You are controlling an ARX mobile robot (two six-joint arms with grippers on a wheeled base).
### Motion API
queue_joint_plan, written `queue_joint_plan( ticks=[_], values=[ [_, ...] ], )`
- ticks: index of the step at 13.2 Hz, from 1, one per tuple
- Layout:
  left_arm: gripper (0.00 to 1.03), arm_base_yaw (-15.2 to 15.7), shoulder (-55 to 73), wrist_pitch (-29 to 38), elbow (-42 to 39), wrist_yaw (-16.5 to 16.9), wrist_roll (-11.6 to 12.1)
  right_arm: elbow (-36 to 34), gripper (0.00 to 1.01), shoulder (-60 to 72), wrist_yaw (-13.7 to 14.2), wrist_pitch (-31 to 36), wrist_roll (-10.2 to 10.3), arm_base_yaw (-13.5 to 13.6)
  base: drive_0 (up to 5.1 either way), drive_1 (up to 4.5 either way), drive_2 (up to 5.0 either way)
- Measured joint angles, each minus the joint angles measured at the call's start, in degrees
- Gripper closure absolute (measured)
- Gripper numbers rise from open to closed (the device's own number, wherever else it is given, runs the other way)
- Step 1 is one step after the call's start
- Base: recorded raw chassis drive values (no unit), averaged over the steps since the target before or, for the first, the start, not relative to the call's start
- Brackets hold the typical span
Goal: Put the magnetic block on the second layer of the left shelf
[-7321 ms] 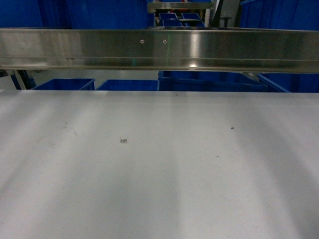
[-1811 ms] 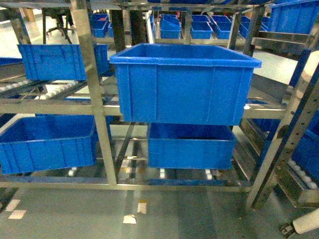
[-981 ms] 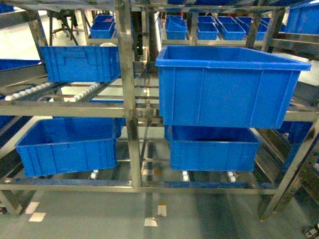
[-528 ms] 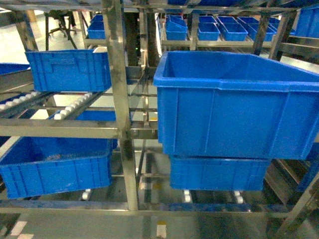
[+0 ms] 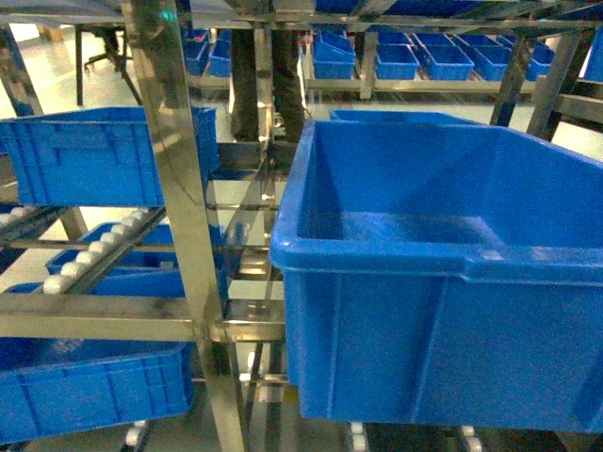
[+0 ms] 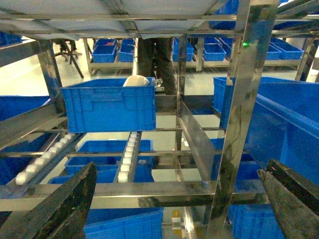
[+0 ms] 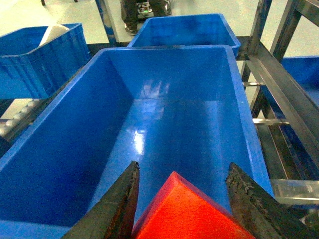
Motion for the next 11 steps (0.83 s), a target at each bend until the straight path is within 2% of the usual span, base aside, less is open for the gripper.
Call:
queue_joint_plan(
  ticks=[3, 4, 6, 9, 11],
  values=[
    [0.05, 0.0, 0.0, -0.2, 0.0, 0.0, 0.0, 0.0, 0.55, 0.3, 0.0, -0.1, 0.0, 0.0, 0.0, 0.0, 0.0],
    [0.05, 0.0, 0.0, -0.1, 0.0, 0.0, 0.0, 0.4, 0.55, 0.3, -1.2, -2.8, 1.3, 0.0, 0.0, 0.0, 0.0],
    [0.05, 0.0, 0.0, -0.1, 0.0, 0.0, 0.0, 2.4, 0.55, 1.7, -6.0, -7.2, 4.9, 0.0, 0.0, 0.0, 0.0],
    [0.05, 0.0, 0.0, -0.1, 0.0, 0.0, 0.0, 3.8, 0.55, 8.0, -8.7, -7.4, 8.7, 1.0, 0.0, 0.0, 0.0],
    [0.05, 0.0, 0.0, -0.1, 0.0, 0.0, 0.0, 5.5, 0.55, 12.7, -9.3, -6.4, 10.6, 2.1, 0.0, 0.0, 0.0]
  ],
)
